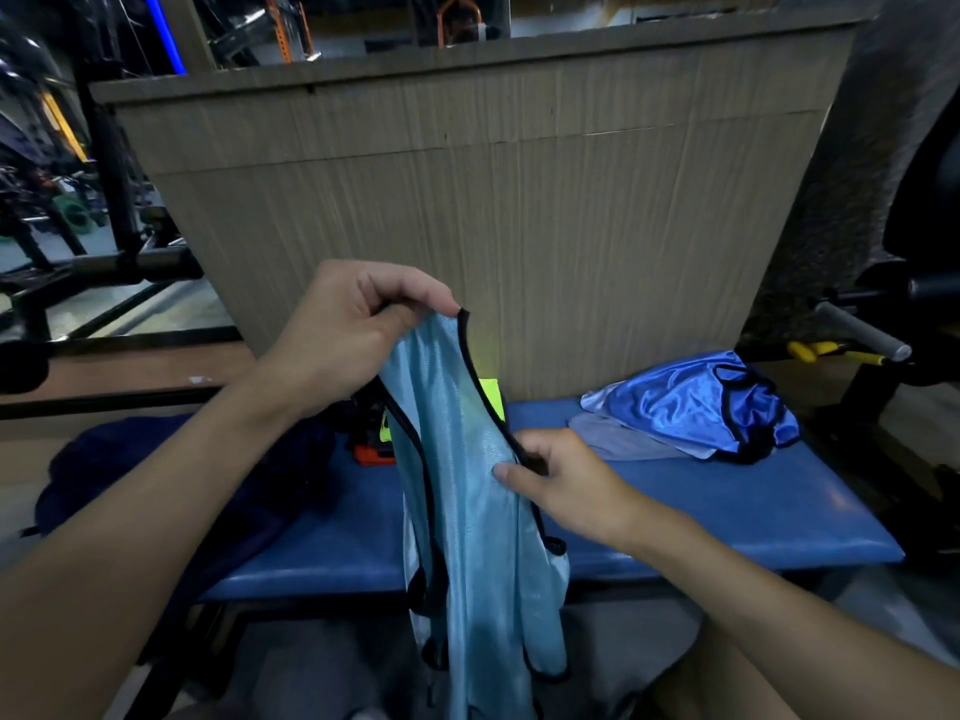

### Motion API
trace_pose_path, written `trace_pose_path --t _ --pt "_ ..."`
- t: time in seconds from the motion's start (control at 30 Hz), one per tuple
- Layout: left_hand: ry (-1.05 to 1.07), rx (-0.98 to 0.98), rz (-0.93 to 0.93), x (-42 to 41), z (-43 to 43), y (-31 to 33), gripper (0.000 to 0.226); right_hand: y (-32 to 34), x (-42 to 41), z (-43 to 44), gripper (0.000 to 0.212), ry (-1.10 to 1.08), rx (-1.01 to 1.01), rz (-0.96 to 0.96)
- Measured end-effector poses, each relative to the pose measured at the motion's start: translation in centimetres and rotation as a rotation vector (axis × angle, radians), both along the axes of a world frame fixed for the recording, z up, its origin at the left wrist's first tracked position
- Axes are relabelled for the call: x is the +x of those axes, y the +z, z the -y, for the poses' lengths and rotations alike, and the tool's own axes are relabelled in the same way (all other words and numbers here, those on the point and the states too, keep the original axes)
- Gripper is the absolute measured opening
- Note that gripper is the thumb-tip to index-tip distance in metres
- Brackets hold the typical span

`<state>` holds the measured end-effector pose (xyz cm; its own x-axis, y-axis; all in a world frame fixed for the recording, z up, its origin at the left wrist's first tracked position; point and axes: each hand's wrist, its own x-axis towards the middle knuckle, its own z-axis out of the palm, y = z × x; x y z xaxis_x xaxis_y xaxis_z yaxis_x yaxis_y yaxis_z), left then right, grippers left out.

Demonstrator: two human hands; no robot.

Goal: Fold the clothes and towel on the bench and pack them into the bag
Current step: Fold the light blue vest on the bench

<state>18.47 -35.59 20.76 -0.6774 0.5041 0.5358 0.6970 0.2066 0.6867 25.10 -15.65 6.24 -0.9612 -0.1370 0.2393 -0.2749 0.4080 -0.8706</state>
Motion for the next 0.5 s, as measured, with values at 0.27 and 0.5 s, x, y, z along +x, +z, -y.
trace_pose_path --t 0.27,0.5 --pt "0.223 -0.171 0.003 -0.6 1.0 0.4 0.026 0.4 0.4 -1.5 0.033 -0.142 0.088 -0.091" --pt "-0.008 -0.585 0.053 0.9 -1.8 -3.7 0.05 3.8 1.4 0.1 0.018 -0.101 0.115 -0.314"
